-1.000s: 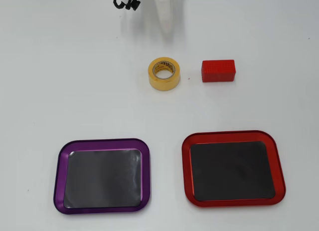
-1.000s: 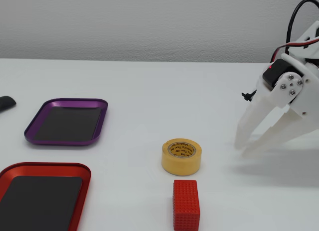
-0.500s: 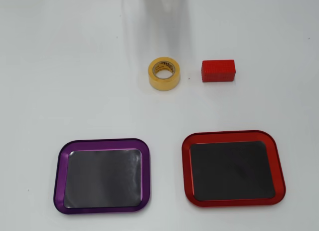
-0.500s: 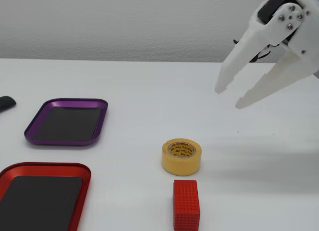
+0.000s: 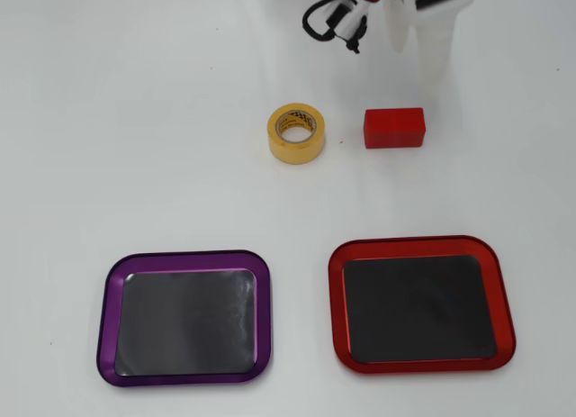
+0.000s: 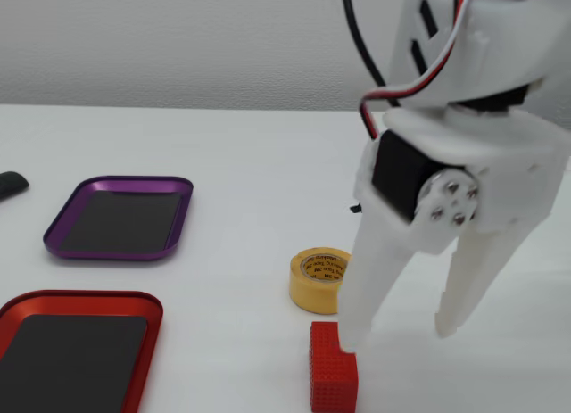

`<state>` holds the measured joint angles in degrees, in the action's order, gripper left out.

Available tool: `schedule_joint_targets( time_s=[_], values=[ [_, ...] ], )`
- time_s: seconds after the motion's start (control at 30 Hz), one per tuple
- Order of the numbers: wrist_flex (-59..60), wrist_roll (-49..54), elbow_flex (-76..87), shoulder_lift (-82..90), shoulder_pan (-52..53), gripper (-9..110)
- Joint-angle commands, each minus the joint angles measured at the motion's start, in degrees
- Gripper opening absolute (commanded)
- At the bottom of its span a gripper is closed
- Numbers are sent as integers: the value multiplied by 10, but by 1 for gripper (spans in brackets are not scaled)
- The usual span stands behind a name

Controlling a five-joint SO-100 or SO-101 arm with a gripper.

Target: Grasp a red block and put it in the left red dish.

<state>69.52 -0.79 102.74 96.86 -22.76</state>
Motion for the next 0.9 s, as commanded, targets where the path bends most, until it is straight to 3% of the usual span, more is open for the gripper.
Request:
schedule_joint_targets(
  time_s=[0.0,0.3,0.87],
  values=[
    [-30,-17,-25,-27,5,22],
    [-128,-53,-20,-62,68,22],
    [-134,-69,-18,-121,63,22]
  ],
)
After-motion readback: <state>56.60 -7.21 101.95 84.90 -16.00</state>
